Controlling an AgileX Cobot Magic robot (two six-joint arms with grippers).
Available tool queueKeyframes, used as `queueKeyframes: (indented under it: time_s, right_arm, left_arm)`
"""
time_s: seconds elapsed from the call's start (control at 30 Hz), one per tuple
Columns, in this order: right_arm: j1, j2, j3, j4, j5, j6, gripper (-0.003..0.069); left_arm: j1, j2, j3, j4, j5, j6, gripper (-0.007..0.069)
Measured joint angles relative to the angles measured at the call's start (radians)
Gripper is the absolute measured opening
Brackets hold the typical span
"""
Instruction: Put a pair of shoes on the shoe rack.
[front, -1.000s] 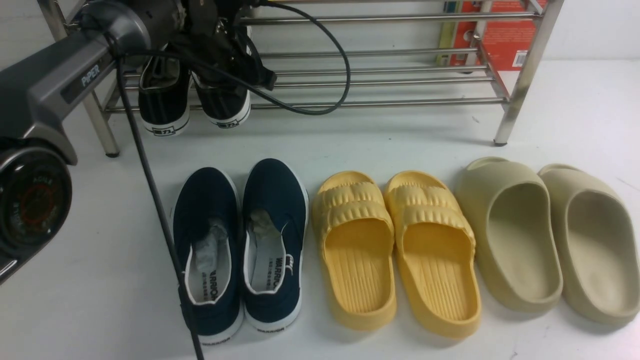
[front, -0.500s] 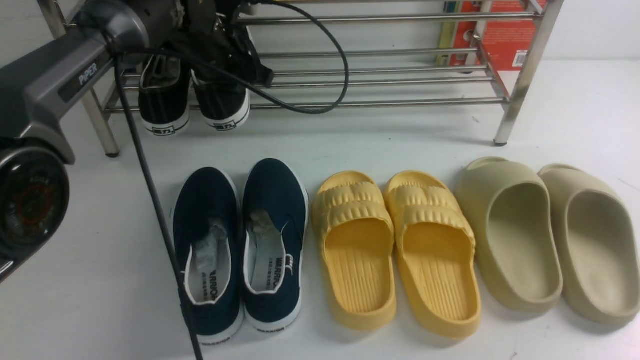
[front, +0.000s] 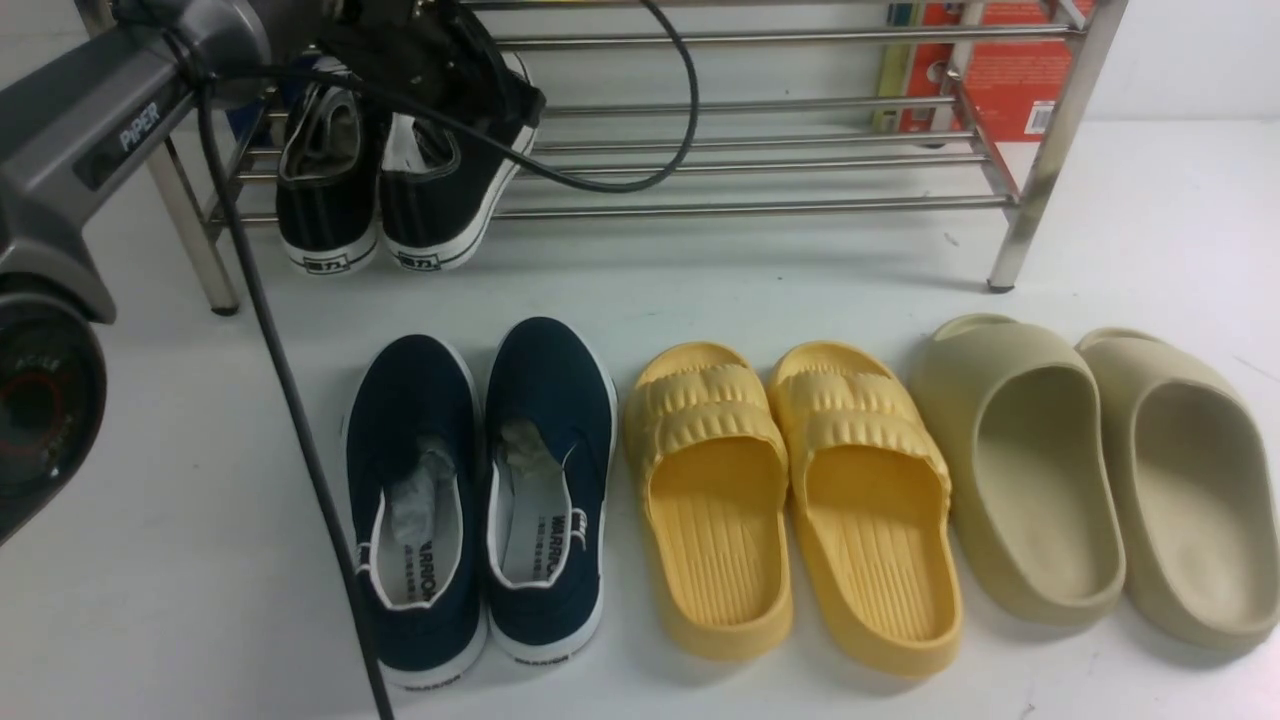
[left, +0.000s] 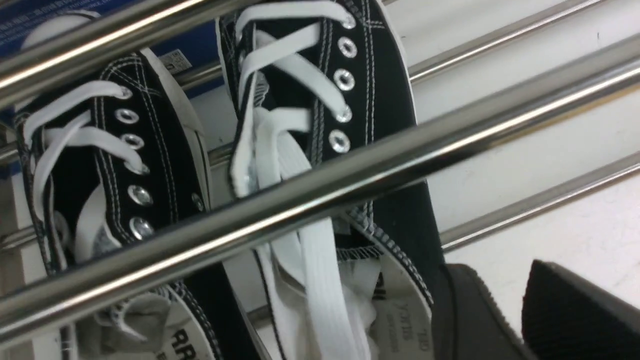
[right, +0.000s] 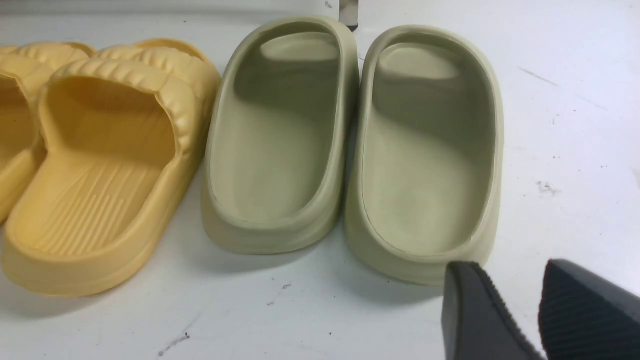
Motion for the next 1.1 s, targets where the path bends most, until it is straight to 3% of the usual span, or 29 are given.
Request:
queueKeyframes:
  time_s: [0.3,0.37,0.43,0.6,0.77,1.1]
  right_arm:
    - [0.0,0.0,0.0,0.0,0.0,0.0,0.0239]
    - [0.0,0.0,0.0,0.0,0.0,0.0,0.0239]
    - [0.0,0.0,0.0,0.0,0.0,0.0,0.0239]
    - [0.0,0.0,0.0,0.0,0.0,0.0,0.0239]
    - [0.0,0.0,0.0,0.0,0.0,0.0,0.0239]
    - [0.0,0.0,0.0,0.0,0.0,0.0,0.0239]
  left_arm:
    - [-0.001,-0.134,0.0,-0.129,0.189,-0.041,0.0167]
    - [-0.002,-0.179,0.0,-0.14,0.251,-0.081,0.0111]
    - [-0.002,-0.248,0.018,-0.134,0.32,-0.132,-0.0006]
    - [-0.002,-0.407,0.161,-0.128,0.35,-0.189,-0.0013]
    - [-0.002,-0.7,0.481,-0.135,0.228,-0.239,-0.0013]
    - [-0.001,-1.451,1.292,-0.197,-0.188,-0.279,-0.0013]
